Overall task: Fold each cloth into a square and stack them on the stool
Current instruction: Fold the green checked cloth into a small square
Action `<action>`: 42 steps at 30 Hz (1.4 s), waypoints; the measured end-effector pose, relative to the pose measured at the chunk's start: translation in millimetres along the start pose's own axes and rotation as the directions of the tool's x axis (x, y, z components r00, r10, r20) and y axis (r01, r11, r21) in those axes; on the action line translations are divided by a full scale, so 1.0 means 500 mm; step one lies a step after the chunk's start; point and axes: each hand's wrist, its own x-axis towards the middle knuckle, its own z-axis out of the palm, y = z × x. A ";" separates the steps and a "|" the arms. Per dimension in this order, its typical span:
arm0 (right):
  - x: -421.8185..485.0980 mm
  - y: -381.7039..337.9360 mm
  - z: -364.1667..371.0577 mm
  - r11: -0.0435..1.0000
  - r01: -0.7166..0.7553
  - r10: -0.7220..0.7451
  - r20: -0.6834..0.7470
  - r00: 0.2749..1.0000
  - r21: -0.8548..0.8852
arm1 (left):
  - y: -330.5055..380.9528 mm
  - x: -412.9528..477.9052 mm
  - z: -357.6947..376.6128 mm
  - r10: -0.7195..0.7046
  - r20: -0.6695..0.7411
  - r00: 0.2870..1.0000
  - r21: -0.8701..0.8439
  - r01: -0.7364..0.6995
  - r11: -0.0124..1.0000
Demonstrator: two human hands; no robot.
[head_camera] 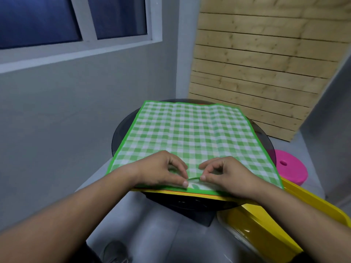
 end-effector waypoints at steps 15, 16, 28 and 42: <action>0.025 -0.079 -0.133 0.976 0.131 -0.176 -0.280 0.944 -0.173 | 0.091 0.037 -0.122 0.079 -0.292 0.953 0.059 -0.064 0.996; 0.028 -0.084 -0.146 0.969 0.130 -0.189 -0.290 0.938 -0.210 | 0.097 0.045 -0.135 0.093 -0.310 0.946 0.084 -0.070 0.994; 0.185 -0.047 -0.226 0.811 -0.056 -0.207 -0.375 0.903 -0.583 | 0.075 0.240 -0.226 0.061 -0.422 0.904 0.399 0.125 0.908; 0.409 0.150 -0.210 0.963 -0.135 0.046 -0.348 0.937 -0.236 | -0.112 0.439 -0.226 0.010 -0.408 0.913 0.379 0.160 0.911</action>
